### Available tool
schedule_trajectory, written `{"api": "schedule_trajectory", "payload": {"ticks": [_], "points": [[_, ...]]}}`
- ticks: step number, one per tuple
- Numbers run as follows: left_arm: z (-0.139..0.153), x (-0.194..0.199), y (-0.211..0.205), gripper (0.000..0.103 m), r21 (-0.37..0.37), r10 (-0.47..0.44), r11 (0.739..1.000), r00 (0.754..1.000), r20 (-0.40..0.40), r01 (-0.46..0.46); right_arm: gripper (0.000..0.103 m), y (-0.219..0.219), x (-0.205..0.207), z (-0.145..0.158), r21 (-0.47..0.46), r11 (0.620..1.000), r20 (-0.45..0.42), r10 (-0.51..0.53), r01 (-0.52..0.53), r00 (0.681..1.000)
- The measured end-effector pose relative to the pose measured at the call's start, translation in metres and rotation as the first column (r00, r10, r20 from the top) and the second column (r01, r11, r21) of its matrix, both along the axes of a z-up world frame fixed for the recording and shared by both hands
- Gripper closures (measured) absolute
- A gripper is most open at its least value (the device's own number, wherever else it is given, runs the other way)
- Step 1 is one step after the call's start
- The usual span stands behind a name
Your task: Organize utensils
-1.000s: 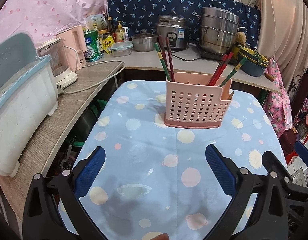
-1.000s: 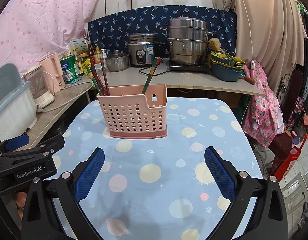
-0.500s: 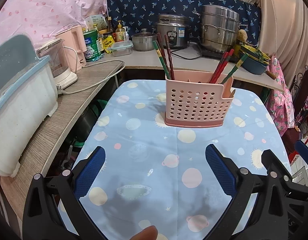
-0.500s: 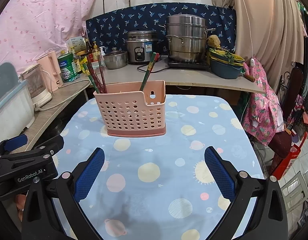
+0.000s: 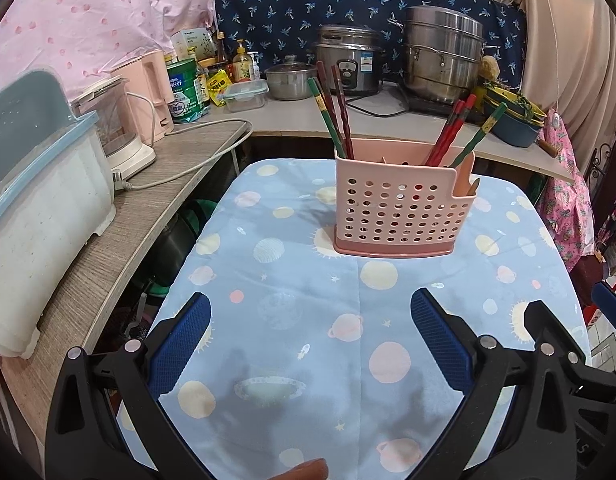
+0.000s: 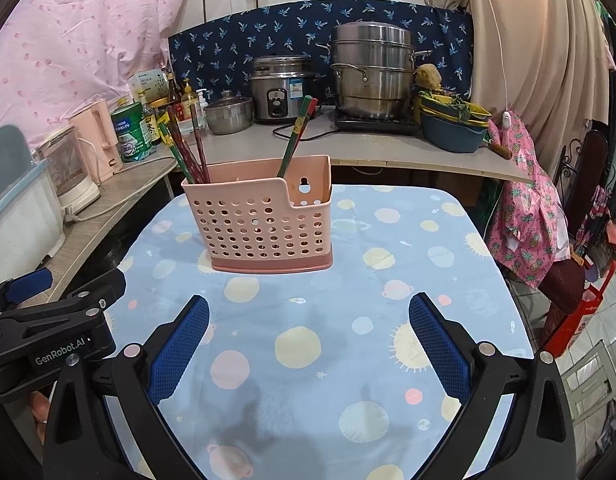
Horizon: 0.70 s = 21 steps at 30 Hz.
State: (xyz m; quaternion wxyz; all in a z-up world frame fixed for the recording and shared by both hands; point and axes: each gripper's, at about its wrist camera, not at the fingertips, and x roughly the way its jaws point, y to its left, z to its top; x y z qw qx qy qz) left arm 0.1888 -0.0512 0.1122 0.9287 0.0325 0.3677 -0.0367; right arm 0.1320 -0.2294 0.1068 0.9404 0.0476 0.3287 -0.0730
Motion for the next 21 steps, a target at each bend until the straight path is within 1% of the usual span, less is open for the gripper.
{"api": "schedule_trajectory", "payload": {"ticks": [15, 21], "points": [[-0.007, 0.015, -0.005, 0.007, 0.007, 0.003, 1.000, 1.000, -0.009, -0.003, 0.006, -0.005, 0.013, -0.004, -0.004, 1.000, -0.013, -0.004, 0.004, 1.000], [-0.011, 0.026, -0.009, 0.008, 0.020, 0.005, 1.000, 1.000, -0.004, -0.005, 0.006, -0.008, 0.026, -0.008, -0.015, 1.000, -0.017, -0.005, 0.004, 1.000]]}}
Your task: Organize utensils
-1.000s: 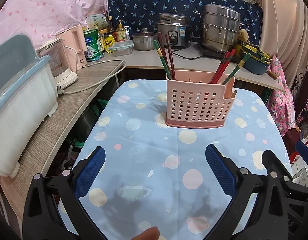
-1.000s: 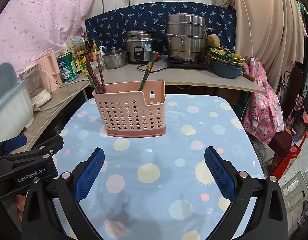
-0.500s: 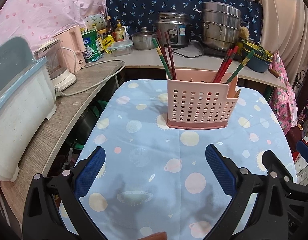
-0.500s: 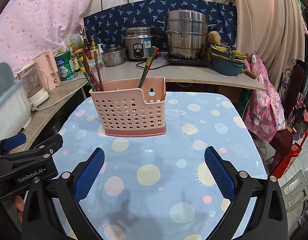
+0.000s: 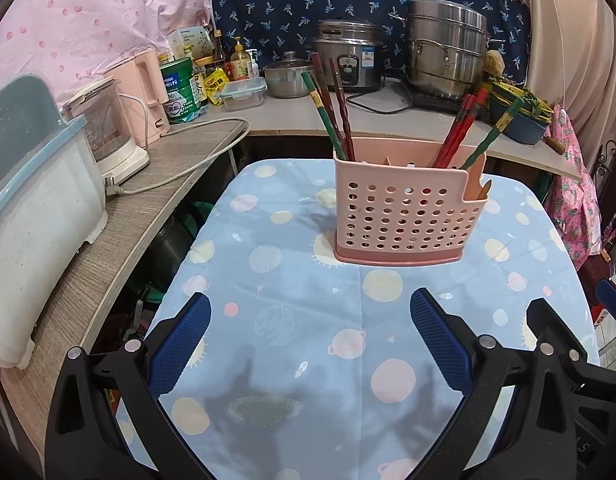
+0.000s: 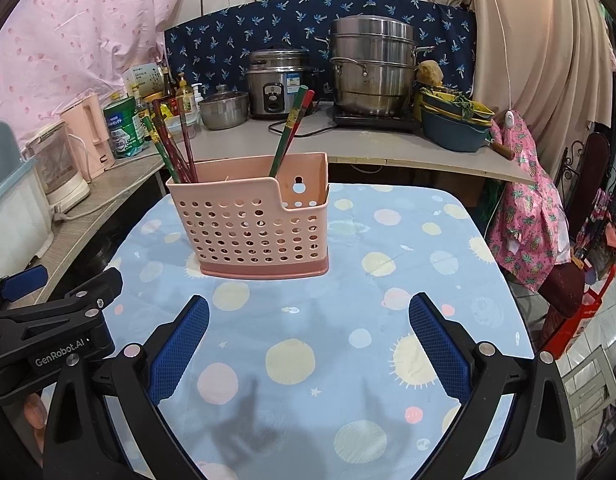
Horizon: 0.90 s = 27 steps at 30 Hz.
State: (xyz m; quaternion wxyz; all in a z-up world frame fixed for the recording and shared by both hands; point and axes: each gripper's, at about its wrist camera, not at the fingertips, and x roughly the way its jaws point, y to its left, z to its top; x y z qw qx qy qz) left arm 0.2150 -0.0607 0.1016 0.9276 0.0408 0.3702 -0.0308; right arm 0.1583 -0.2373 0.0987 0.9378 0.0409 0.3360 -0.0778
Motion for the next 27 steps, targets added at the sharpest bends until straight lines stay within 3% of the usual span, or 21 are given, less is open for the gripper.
{"api": "schedule_trajectory", "payload": {"ticks": [13, 27], "points": [[-0.008, 0.024, -0.001, 0.008, 0.003, 0.023, 1.000, 1.000, -0.020, -0.023, 0.006, -0.003, 0.029, -0.005, -0.006, 1.000, -0.010, 0.001, -0.001, 1.000], [-0.007, 0.026, 0.000, 0.008, 0.010, 0.022, 1.000, 1.000, -0.019, -0.022, 0.006, -0.002, 0.032, -0.005, -0.004, 1.000, -0.009, 0.002, -0.002, 1.000]]}}
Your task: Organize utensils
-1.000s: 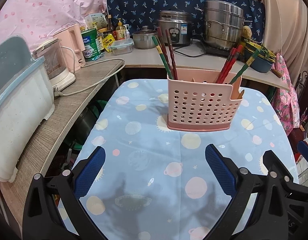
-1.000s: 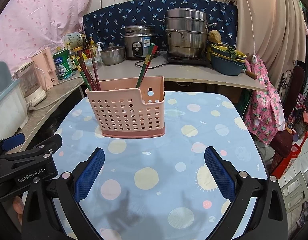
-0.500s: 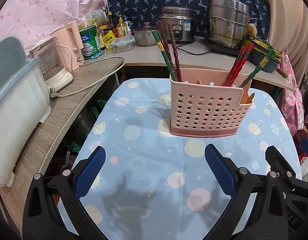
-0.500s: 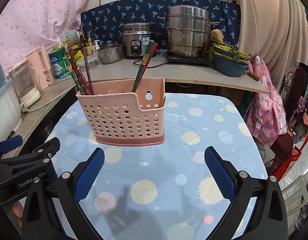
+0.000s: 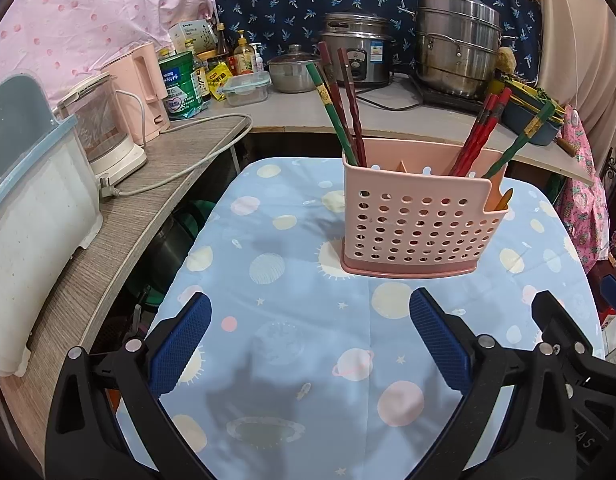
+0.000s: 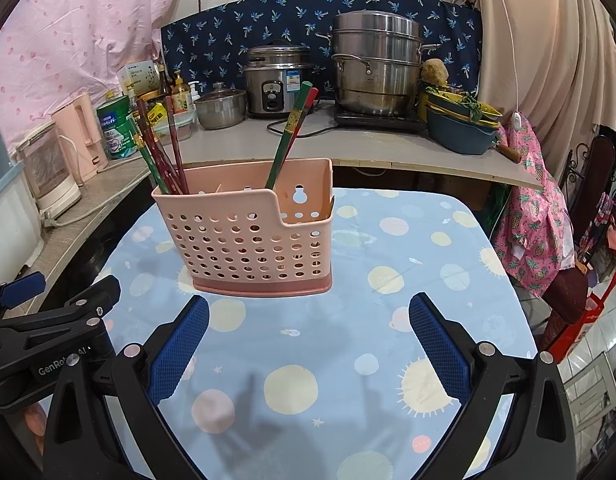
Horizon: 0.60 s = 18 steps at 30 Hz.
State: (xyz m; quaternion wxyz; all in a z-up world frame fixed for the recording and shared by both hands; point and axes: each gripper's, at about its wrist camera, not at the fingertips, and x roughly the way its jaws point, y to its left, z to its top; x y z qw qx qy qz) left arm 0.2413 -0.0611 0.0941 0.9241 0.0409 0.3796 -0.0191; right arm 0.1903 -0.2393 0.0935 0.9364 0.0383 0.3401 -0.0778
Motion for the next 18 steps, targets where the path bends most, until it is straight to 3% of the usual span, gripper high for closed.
{"api": "schedule_trajectory", "payload": {"ticks": [18], "points": [[0.0021, -0.0009, -0.0040, 0.008, 0.007, -0.008, 1.000, 1.000, 0.008, 0.007, 0.006, -0.0019, -0.0001, 0.0033, 0.001, 1.000, 0.005, -0.007, 0.007, 1.000]]}}
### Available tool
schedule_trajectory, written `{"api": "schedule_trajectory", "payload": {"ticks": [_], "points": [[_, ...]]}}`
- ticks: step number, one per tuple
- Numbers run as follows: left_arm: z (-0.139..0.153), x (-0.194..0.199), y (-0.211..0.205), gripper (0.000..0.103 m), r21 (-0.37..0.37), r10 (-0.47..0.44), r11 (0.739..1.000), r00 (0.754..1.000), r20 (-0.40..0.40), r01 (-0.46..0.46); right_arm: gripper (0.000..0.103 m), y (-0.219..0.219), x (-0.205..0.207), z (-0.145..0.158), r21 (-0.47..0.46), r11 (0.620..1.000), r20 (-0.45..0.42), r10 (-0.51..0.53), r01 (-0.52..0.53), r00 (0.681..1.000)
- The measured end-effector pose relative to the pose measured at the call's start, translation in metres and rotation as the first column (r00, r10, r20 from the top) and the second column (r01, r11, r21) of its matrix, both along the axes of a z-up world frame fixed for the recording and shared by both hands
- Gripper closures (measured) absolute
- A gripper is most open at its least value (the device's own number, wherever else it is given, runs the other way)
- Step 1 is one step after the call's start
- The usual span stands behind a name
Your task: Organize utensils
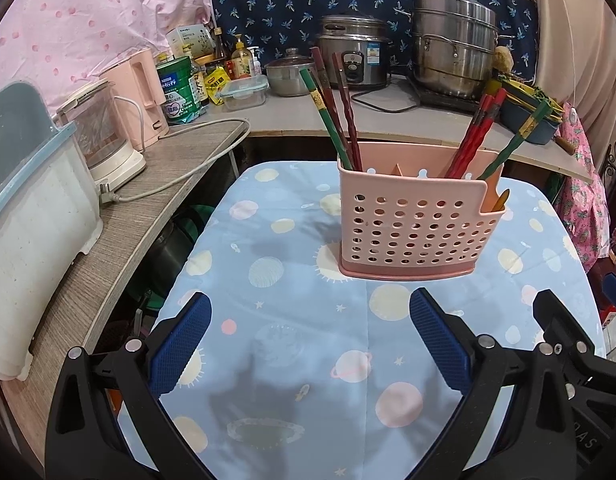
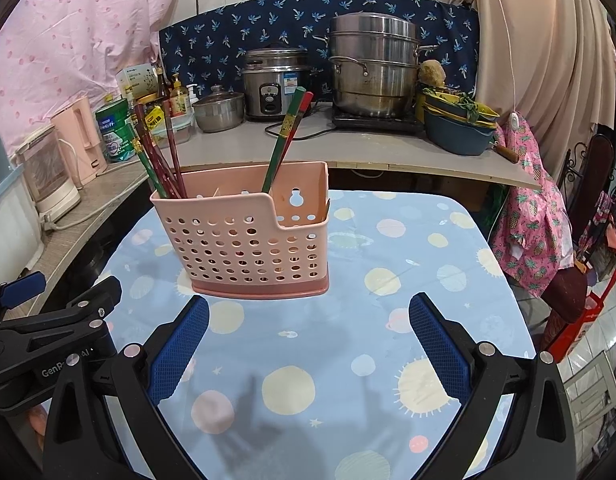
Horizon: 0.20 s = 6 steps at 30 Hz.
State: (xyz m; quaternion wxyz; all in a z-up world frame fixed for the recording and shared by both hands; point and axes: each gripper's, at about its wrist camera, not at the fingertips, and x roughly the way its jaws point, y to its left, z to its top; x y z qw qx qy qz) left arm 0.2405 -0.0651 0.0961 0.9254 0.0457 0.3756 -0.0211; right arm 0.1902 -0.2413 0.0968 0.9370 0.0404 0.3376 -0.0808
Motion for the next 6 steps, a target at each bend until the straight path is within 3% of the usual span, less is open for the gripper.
{"api": "schedule_trajectory", "payload": {"ticks": [6], "points": [[-0.0044, 0.0040, -0.0009, 0.008, -0.010, -0.011, 1.000, 1.000, -0.025, 0.011, 0.006, -0.0034, 0.0002, 0.0003, -0.001, 1.000, 0.000, -0.006, 0.006, 1.000]]}}
